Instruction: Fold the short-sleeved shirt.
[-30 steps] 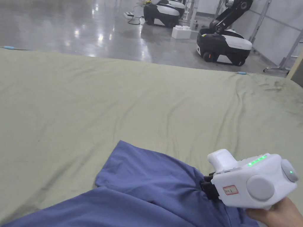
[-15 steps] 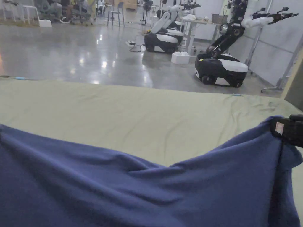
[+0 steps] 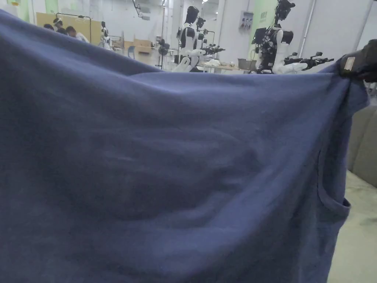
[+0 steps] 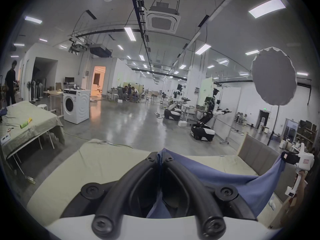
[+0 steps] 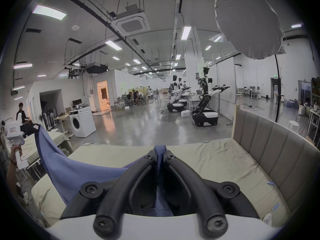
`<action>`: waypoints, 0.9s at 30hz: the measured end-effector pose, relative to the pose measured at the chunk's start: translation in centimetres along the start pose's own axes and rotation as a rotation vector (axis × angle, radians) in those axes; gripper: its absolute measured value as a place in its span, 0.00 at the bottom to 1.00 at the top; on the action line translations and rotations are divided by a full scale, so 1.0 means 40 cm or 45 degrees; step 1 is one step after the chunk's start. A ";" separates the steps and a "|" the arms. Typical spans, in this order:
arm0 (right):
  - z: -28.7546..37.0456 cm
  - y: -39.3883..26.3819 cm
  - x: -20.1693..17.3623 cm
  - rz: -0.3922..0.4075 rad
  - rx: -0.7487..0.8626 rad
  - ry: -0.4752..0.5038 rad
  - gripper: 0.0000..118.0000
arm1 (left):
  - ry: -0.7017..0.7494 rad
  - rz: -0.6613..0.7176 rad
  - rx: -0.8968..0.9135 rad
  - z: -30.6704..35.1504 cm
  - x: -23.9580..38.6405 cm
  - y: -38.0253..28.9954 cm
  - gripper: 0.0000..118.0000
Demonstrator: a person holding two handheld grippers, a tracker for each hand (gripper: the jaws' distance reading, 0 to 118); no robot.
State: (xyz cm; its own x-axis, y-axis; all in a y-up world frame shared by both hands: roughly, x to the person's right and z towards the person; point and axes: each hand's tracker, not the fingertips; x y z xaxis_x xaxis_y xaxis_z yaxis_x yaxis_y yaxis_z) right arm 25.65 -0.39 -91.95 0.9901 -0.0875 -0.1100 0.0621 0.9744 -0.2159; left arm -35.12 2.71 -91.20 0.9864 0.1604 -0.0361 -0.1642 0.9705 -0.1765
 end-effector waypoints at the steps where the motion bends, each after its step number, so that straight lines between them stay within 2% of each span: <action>1: -0.036 0.022 -0.007 0.005 0.014 -0.028 0.07 | 0.010 0.013 0.002 -0.024 0.003 0.019 0.02; 4: -0.138 0.087 -0.025 0.003 0.049 -0.074 0.07 | 0.022 0.048 0.023 -0.094 0.018 0.060 0.02; 8: -0.254 0.156 -0.043 -0.018 0.140 -0.103 0.07 | 0.119 -0.049 0.070 -0.197 0.042 0.088 0.02; 16: -0.431 0.196 -0.081 0.067 0.226 -0.142 0.07 | 0.153 -0.071 0.079 -0.407 0.072 0.058 0.02; 21: -0.531 0.095 -0.039 0.020 0.175 -0.142 0.07 | 0.106 -0.063 -0.003 -0.529 0.069 -0.060 0.02; 27: -0.600 -0.131 0.025 -0.018 -0.053 -0.096 0.07 | 0.012 -0.001 -0.191 -0.621 0.048 -0.263 0.02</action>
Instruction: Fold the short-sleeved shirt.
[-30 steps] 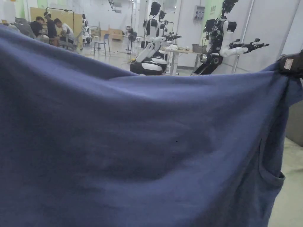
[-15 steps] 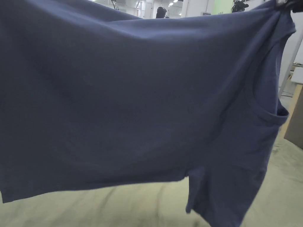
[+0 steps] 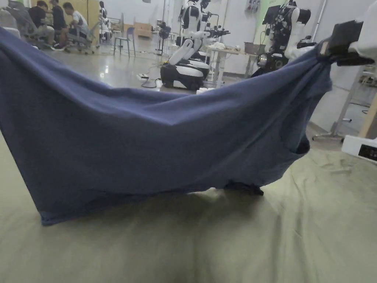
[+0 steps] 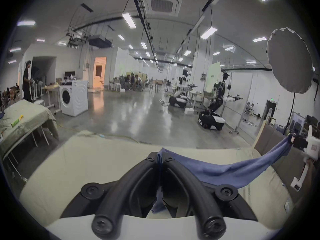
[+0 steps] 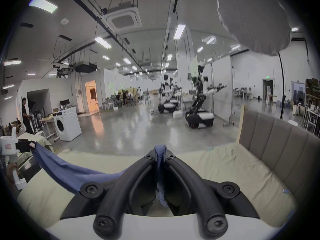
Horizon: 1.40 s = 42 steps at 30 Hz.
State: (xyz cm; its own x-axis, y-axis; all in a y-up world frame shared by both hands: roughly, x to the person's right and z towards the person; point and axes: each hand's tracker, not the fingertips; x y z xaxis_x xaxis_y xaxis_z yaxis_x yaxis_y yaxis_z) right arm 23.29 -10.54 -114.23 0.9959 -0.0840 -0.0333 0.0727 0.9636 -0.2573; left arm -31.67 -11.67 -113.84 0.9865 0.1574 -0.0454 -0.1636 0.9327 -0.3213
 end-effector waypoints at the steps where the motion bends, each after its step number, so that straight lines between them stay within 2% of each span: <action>1: -0.007 -0.042 0.010 -0.016 -0.045 0.012 0.07 | -0.023 0.027 -0.028 -0.012 -0.007 -0.033 0.02; 10: 0.061 -0.336 0.067 -0.101 -0.308 0.050 0.07 | -0.048 0.075 -0.236 0.011 -0.050 -0.312 0.02; 14: 0.162 -0.456 0.072 -0.175 -0.403 0.088 0.07 | -0.092 0.063 -0.317 0.094 -0.059 -0.443 0.02; 17: 0.259 -0.541 0.068 -0.191 -0.447 0.073 0.07 | -0.127 0.130 -0.384 0.190 -0.076 -0.530 0.02; 20: 0.351 -0.602 0.072 -0.212 -0.460 0.055 0.07 | -0.104 0.091 -0.422 0.289 -0.085 -0.594 0.02; 24: 0.466 -0.647 0.078 -0.249 -0.485 0.066 0.07 | -0.102 0.125 -0.377 0.435 -0.105 -0.632 0.02; 28: 0.600 -0.656 0.073 -0.185 -0.462 0.055 0.07 | -0.085 0.144 -0.245 0.608 -0.112 -0.637 0.02; 30: 0.660 -0.657 0.080 -0.221 -0.444 0.063 0.07 | -0.088 0.174 -0.222 0.683 -0.120 -0.642 0.02; 31: 0.700 -0.664 0.084 -0.270 -0.425 0.076 0.07 | -0.098 0.195 -0.214 0.723 -0.125 -0.647 0.02; 35: 0.826 -0.702 0.097 -0.296 -0.434 0.069 0.07 | -0.070 0.211 -0.231 0.838 -0.139 -0.701 0.02; 42: 1.040 -0.766 0.142 -0.401 -0.439 -0.027 0.07 | -0.070 0.185 -0.346 0.956 -0.146 -0.808 0.02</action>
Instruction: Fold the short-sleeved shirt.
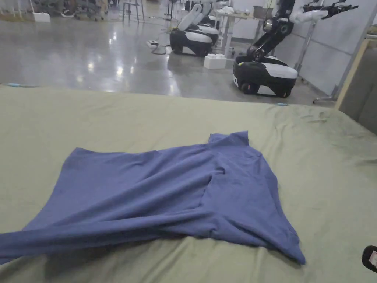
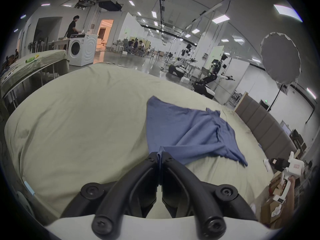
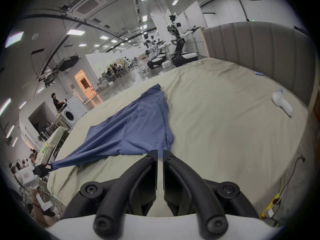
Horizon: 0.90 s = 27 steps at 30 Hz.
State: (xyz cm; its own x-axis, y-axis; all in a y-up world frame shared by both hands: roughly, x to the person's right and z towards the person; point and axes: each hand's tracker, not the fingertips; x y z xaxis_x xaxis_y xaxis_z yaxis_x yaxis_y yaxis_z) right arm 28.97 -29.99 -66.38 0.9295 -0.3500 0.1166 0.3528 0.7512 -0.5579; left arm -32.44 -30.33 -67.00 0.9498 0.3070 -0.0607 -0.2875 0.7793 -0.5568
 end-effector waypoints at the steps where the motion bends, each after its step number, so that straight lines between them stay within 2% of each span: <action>1: 0.002 -0.012 0.007 0.000 -0.029 -0.035 0.07 | 0.004 -0.013 -0.013 -0.004 0.000 -0.013 0.02; 5: -0.024 -0.053 0.008 0.020 -0.090 -0.048 0.07 | 0.084 -0.006 -0.052 -0.063 -0.031 -0.050 0.02; 9: -0.085 -0.068 -0.010 0.006 -0.159 0.004 0.07 | 0.191 0.071 -0.163 -0.136 -0.073 -0.082 0.02; 17: -0.161 -0.066 -0.054 0.037 -0.216 0.067 0.07 | 0.227 0.055 -0.273 -0.199 -0.072 -0.149 0.04; 18: -0.161 -0.070 -0.059 0.037 -0.221 0.078 0.07 | 0.231 0.067 -0.297 -0.204 -0.072 -0.155 0.13; 20: -0.168 -0.072 -0.068 0.035 -0.230 0.104 0.07 | 0.189 0.105 -0.218 -0.176 -0.074 -0.161 0.24; 22: -0.166 -0.074 -0.075 0.034 -0.232 0.120 0.07 | 0.134 0.216 -0.245 -0.147 -0.086 -0.162 0.72; 23: -0.165 -0.075 -0.080 0.034 -0.231 0.128 0.07 | 0.109 0.271 -0.240 -0.118 -0.084 -0.160 0.79; 25: -0.158 -0.081 -0.093 0.044 -0.221 0.124 0.07 | 0.045 0.325 -0.110 -0.032 -0.075 -0.167 0.77; 26: -0.154 -0.086 -0.096 0.060 -0.209 0.112 0.07 | 0.015 0.323 -0.063 0.006 -0.067 -0.171 0.71; 27: -0.150 -0.091 -0.102 0.083 -0.195 0.094 0.07 | 0.001 0.312 -0.017 0.035 -0.058 -0.174 0.39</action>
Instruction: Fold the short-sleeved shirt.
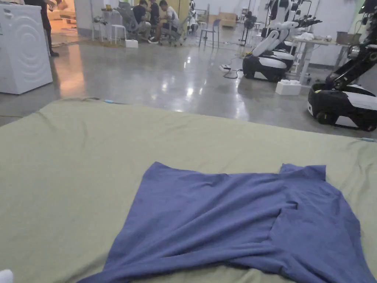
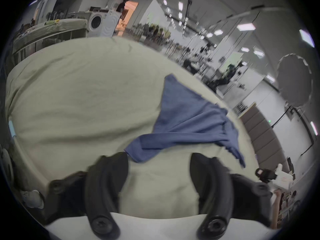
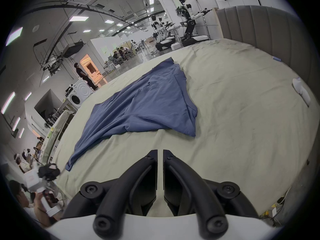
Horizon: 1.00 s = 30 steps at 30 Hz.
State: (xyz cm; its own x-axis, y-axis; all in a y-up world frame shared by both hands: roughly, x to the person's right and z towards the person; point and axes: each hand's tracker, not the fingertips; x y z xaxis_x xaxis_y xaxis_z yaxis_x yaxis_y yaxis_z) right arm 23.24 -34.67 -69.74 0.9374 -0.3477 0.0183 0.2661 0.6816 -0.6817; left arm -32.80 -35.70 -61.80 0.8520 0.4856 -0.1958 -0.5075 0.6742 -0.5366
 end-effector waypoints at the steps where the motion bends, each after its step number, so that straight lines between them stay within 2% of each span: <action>1: 0.002 -0.007 -0.008 0.021 0.012 -0.026 0.07 | 0.012 -0.017 0.011 0.024 0.009 -0.004 0.00; 3: 0.002 -0.022 -0.017 0.043 0.024 -0.044 0.07 | 0.146 -0.046 0.011 0.033 0.025 -0.016 0.00; 5: 0.003 -0.032 -0.029 0.049 0.030 -0.051 0.07 | 0.122 -0.091 -0.047 0.027 0.029 -0.014 0.00; 7: 0.003 -0.033 -0.040 0.045 0.025 -0.032 0.07 | 0.116 -0.122 -0.079 -0.018 -0.051 0.002 0.00; 9: -0.003 -0.027 -0.045 0.022 0.013 0.006 0.07 | 0.098 -0.154 -0.077 -0.071 -0.066 0.052 0.00; 10: -0.007 -0.021 -0.047 0.013 0.011 0.020 0.07 | 0.095 -0.177 -0.073 -0.082 0.010 0.094 0.00; 16: -0.044 0.034 -0.063 0.029 0.004 0.012 0.07 | -0.124 -0.268 -0.012 -0.325 0.138 0.364 0.00; 17: -0.055 0.047 -0.066 0.035 0.003 0.006 0.07 | -0.101 -0.265 -0.031 -0.391 0.154 0.408 0.00; 18: -0.064 0.058 -0.068 0.036 0.002 0.002 0.07 | -0.108 -0.260 -0.045 -0.464 0.147 0.456 0.11; 19: -0.075 0.071 -0.071 0.036 0.000 0.001 0.07 | -0.120 -0.262 -0.072 -0.535 0.153 0.491 0.30; 20: -0.085 0.083 -0.073 0.033 -0.003 0.002 0.07 | -0.112 -0.255 -0.131 -0.596 0.162 0.515 0.51; 21: -0.096 0.096 -0.075 0.028 -0.006 0.006 0.07 | -0.088 -0.280 -0.189 -0.668 0.173 0.536 0.76; 25: -0.135 0.155 -0.082 0.036 0.004 0.001 0.07 | 0.023 -0.358 -0.294 -0.888 0.219 0.590 0.77; 30: -0.176 0.230 -0.096 0.134 0.046 -0.063 0.07 | 0.101 -0.346 -0.345 -1.058 0.213 0.627 0.76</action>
State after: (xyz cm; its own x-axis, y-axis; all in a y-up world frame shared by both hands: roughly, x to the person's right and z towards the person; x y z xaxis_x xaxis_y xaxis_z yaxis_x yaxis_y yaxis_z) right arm 20.49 -31.58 -81.23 0.9703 -0.2415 -0.0155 0.1726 0.7356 -0.6550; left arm -32.84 -38.21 -111.64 0.9635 0.2574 -0.0738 -0.2185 0.5960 -0.7727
